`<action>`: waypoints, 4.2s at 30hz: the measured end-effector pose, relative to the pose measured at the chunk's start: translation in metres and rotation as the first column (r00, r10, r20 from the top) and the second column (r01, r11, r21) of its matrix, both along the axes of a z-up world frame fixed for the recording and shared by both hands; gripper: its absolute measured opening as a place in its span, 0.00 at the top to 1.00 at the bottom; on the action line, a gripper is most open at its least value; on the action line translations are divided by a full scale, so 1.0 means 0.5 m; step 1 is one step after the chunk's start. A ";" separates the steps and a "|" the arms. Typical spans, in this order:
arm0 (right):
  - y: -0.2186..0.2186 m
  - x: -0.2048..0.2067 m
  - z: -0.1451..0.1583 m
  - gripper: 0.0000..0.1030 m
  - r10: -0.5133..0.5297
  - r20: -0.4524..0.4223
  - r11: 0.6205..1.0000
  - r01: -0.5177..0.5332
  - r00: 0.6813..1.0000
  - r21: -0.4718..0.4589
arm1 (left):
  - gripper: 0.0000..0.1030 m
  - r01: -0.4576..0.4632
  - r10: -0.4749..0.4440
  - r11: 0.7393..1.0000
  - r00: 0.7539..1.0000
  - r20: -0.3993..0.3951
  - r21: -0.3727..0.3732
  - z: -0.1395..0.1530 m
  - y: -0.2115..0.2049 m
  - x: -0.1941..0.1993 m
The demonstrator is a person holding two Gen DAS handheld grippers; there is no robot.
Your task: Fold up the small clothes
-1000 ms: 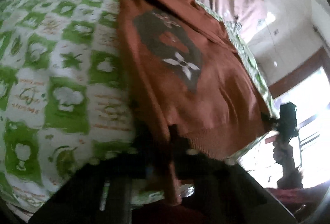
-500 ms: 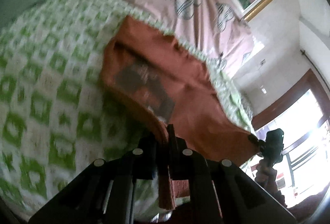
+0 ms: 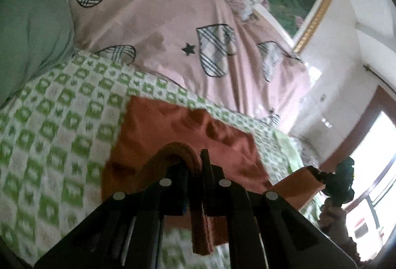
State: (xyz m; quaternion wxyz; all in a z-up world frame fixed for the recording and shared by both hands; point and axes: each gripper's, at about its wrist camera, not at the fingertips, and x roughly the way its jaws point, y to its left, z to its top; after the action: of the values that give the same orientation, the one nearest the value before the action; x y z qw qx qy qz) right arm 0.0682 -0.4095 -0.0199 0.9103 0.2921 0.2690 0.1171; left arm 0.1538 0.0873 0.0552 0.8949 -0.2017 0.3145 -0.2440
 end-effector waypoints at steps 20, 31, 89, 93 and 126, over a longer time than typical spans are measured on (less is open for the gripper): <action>-0.076 0.364 -0.214 0.92 -0.054 -0.320 0.997 0.071 0.946 0.042 | 0.91 -0.130 0.180 0.971 0.950 -0.253 0.202 -0.265 -0.032 0.390; 0.145 0.245 -0.159 0.86 0.249 -0.280 0.912 -0.322 0.927 -0.255 | 0.41 0.181 -0.126 0.952 0.966 -0.224 0.248 -0.255 -0.208 0.212; 0.124 0.051 -0.161 0.42 -0.080 -0.239 0.997 0.081 0.968 -0.009 | 0.01 -0.373 0.392 0.919 0.840 -0.375 0.125 -0.310 -0.088 0.116; 0.126 0.059 -0.169 0.42 -0.075 -0.250 0.997 0.077 0.965 -0.001 | 0.34 -0.359 0.375 0.927 0.863 -0.338 0.110 -0.307 -0.077 0.144; 0.286 0.519 -0.178 0.23 0.479 -0.297 0.876 -0.426 0.826 0.228 | 0.93 0.208 -0.183 0.944 0.976 -0.117 0.255 -0.216 -0.457 0.145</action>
State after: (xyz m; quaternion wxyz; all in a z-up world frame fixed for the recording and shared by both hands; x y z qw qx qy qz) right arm 0.3277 -0.2665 -0.1091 0.7699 0.3040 0.4760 0.2972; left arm 0.2263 -0.1414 -0.0528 0.8697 -0.0588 0.4038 -0.2776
